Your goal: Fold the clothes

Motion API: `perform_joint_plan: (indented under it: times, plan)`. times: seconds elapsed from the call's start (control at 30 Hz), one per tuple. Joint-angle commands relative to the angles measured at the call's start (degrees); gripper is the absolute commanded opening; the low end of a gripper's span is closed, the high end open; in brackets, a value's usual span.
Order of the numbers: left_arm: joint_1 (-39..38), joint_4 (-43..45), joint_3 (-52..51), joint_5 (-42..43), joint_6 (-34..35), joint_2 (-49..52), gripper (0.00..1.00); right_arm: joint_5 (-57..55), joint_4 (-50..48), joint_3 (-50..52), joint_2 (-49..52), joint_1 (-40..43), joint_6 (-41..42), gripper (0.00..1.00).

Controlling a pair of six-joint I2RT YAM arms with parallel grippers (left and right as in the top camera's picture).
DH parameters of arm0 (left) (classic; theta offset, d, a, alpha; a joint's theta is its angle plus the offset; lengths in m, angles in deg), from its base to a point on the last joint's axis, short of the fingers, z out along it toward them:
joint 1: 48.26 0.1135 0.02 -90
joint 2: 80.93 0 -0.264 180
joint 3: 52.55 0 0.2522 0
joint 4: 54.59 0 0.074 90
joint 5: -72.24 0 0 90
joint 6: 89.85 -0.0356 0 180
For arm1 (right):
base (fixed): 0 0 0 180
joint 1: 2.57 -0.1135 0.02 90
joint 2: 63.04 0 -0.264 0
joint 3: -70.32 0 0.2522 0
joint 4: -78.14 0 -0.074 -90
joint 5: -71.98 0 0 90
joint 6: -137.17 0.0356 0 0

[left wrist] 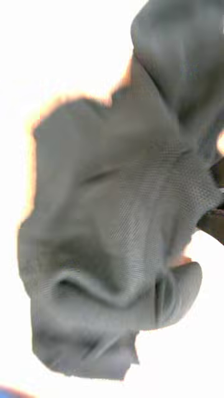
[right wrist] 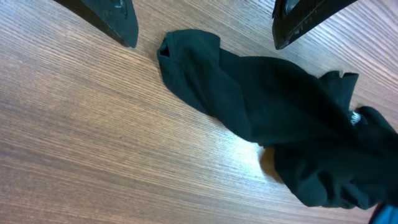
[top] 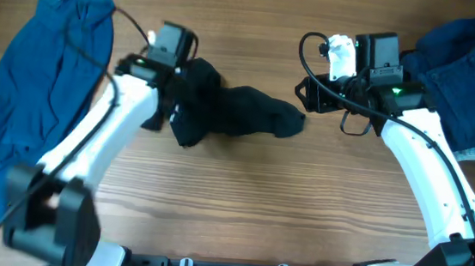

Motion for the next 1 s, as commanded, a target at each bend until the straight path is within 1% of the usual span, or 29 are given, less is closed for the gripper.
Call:
perform_joint_plan:
  times: [0.0,0.17,0.43,0.53,0.57,0.67,0.7,0.73,0.83,0.9,0.97]
  plan:
    - [-0.04,-1.66,5.18,-1.62,-0.11,-8.98,0.04,-0.09,0.39,0.02,0.66,-0.02,0.74,0.69]
    - [-0.07,-3.19,5.16,-1.77,-0.09,-11.28,0.04,-0.20,0.15,0.04,2.84,-0.02,2.93,0.69]
    - [-0.04,-3.96,5.16,-1.79,-0.11,-11.08,0.04,0.13,0.02,0.02,14.84,-0.02,2.82,0.68]
    - [-0.04,-3.93,5.16,-1.79,-0.11,-11.08,0.04,2.29,0.37,0.02,18.27,-0.02,2.97,0.63]
    - [-0.04,-3.96,5.16,-1.79,-0.11,-11.08,0.04,3.50,1.20,0.02,19.02,-0.02,3.34,0.59]
    - [-0.04,-3.96,5.16,-1.79,-0.11,-11.08,0.04,3.80,3.13,0.02,19.08,-0.02,8.70,0.52]
    - [-0.04,-3.96,5.16,-1.79,-0.09,-11.08,0.04,3.85,3.82,0.04,19.08,-0.11,11.30,0.51]
    - [-0.04,-3.96,5.16,-1.79,-0.09,-11.08,0.04,3.80,4.35,0.04,19.08,-0.31,12.07,0.50]
    - [-0.07,-4.22,5.09,-1.77,-0.09,-11.08,0.04,3.48,3.76,0.09,19.30,-1.64,14.47,0.50]
    - [-0.04,-4.42,5.09,-1.79,-0.09,-10.86,0.04,0.92,3.08,0.09,20.17,-2.78,18.03,0.52]
    - [-0.04,-4.39,5.09,-1.77,-0.07,-10.75,0.04,-3.37,2.84,0.09,21.64,-4.07,21.90,0.60]
